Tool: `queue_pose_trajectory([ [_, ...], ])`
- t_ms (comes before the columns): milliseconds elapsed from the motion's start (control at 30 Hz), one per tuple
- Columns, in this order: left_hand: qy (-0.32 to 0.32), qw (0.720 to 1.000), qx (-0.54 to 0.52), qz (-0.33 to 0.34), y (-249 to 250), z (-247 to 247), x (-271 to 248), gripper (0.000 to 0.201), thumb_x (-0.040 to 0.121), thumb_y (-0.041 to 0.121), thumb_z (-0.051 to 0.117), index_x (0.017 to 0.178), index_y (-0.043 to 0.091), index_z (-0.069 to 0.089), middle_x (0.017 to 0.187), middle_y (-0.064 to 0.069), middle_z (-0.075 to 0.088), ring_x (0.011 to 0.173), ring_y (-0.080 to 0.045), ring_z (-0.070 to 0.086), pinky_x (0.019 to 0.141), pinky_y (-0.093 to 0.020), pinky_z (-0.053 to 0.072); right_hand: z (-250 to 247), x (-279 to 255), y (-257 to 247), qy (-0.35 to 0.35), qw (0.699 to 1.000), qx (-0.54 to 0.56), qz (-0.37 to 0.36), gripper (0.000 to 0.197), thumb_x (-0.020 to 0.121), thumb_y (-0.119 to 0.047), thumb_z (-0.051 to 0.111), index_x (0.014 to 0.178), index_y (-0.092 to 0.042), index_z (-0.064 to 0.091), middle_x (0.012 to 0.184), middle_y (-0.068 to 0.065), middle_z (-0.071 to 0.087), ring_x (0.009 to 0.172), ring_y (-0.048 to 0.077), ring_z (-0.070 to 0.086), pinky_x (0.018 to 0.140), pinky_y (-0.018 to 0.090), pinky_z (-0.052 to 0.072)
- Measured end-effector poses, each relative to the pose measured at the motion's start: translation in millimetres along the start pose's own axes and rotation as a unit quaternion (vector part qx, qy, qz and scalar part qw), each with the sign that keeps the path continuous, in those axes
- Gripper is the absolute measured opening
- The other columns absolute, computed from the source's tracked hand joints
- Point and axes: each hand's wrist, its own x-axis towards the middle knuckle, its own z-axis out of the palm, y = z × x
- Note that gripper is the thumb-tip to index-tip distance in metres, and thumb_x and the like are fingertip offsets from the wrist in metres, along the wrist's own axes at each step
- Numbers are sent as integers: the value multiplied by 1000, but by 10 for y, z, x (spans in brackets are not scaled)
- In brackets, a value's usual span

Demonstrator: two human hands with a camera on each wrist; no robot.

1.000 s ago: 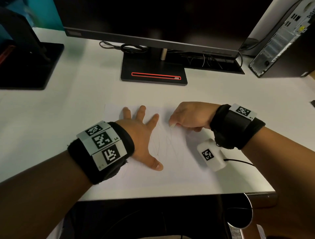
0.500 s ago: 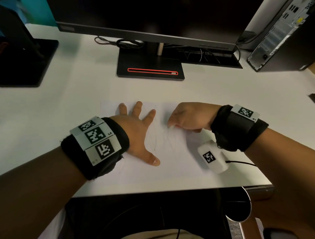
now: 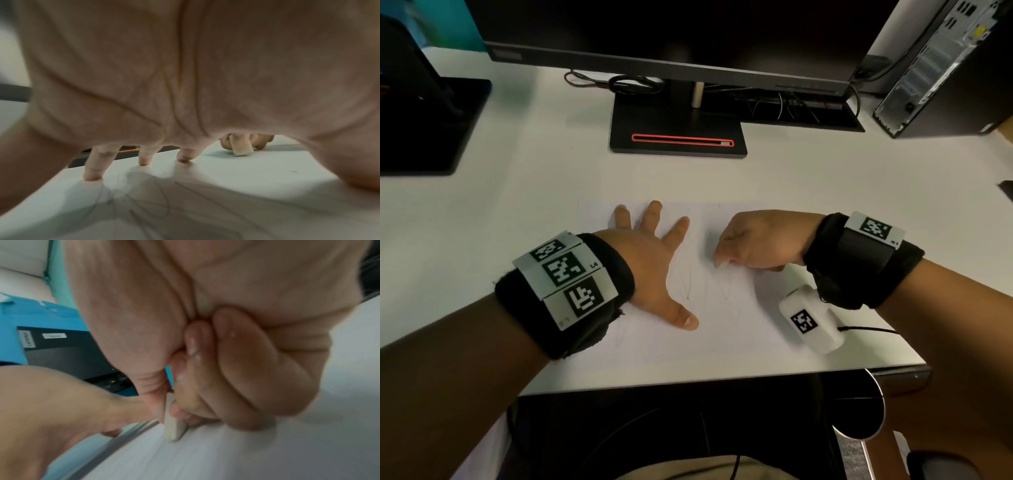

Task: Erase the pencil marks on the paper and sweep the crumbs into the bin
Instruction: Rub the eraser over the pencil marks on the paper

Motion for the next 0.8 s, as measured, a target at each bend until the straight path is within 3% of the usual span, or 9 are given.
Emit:
queue_pose_trajectory([
  [133,2,1000,5,2,0,2,13,144,52,92,61,146,38,-33,156,-2,-39,144,-46,-24,113,-66,21,-53,-26,65,35,999,15,6,36,96,-36,59,70,-15,49,59,5,39,49,23,34,51,27,37],
  [233,1,1000,4,0,0,-2,13,144,52,92,61,146,39,-33,156,-2,-39,144,-46,-24,113,-66,21,36,-46,40,1,1000,6,-12,37,97,-38,59,70,-16,48,57,2,38,46,20,34,49,25,36],
  [367,4,1000,7,0,2,5,11,144,51,93,60,146,39,-33,155,-1,-39,144,-46,-24,113,-66,22,-10,-59,79,31,999,14,-5,38,97,-38,59,68,-15,49,58,4,39,51,23,36,51,27,37],
  [500,3,1000,9,-5,4,6,-8,143,53,92,60,146,38,-34,155,-1,-39,144,-45,-23,113,-65,22,71,-93,44,0,1000,-16,-14,38,97,-40,58,68,-17,48,58,3,40,51,21,37,53,28,39],
  [633,6,1000,11,-3,14,-3,-13,142,54,92,60,146,38,-33,156,-2,-39,144,-45,-23,113,-65,21,8,-113,78,27,1000,10,-5,37,96,-38,59,69,-15,48,60,6,39,52,23,35,53,29,38],
  [800,5,1000,13,-6,13,2,-4,143,53,93,60,146,38,-34,156,-2,-39,144,-45,-23,114,-64,21,69,-132,93,6,1000,7,-8,38,95,-40,59,68,-17,45,61,5,37,52,22,34,55,29,37],
])
